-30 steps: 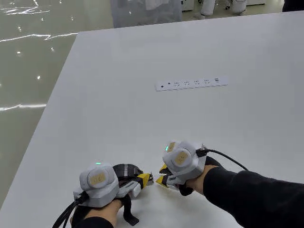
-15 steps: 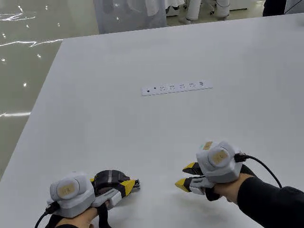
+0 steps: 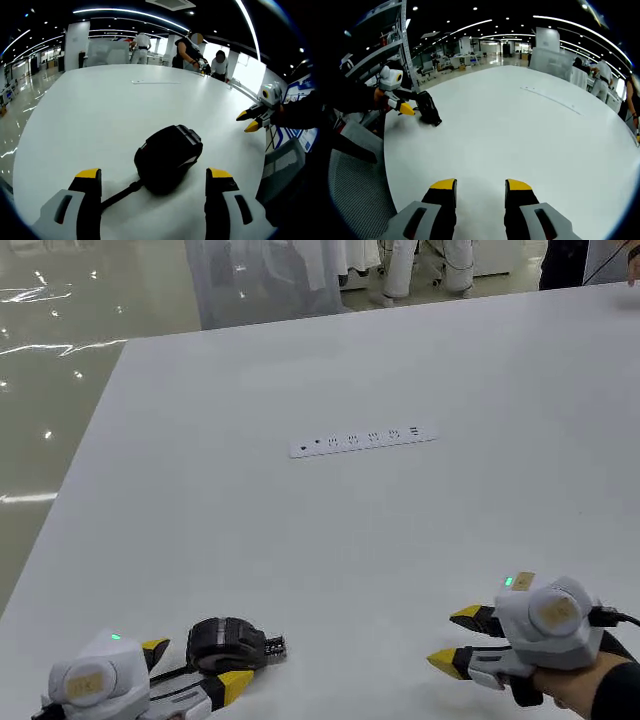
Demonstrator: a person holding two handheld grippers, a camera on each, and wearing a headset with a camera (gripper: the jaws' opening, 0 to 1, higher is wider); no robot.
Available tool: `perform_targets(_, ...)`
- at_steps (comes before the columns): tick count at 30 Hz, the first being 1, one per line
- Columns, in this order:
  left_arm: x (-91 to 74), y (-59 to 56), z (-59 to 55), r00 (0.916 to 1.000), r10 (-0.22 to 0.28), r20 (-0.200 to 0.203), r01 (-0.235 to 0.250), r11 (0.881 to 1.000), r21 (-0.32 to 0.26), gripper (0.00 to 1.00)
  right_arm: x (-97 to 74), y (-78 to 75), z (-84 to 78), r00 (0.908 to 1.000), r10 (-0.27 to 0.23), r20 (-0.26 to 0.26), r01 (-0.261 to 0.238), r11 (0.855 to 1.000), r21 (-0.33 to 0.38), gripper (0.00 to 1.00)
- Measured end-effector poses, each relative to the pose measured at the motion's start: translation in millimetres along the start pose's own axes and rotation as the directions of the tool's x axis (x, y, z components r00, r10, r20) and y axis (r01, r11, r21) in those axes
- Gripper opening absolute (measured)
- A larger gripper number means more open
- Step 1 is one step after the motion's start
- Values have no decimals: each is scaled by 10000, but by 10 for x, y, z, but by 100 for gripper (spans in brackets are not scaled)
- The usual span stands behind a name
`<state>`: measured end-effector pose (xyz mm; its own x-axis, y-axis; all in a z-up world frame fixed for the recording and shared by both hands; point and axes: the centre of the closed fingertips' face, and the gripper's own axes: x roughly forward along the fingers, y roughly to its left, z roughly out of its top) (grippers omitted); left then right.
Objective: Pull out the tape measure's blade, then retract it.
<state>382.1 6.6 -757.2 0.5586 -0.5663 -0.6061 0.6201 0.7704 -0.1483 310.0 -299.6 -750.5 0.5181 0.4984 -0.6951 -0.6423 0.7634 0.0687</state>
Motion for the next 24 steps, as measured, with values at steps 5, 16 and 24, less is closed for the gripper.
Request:
perform_targets(5,-145,55,-21,9997,-184,-163,191,9988,450,85,-156,-135,-95,9993,-366,-15,366,9993,-32,40)
perform_targets(16,-400,116,-86,9996,-292,-61,295,9981,547,99,-622,-382,-324,9945,-1045,-40,1046,9929,574,54)
perform_targets(24,-517,125,-130,9996,-242,-122,254,9934,1118,99,-751,-377,-485,9916,-1296,-56,1297,9892,680,71)
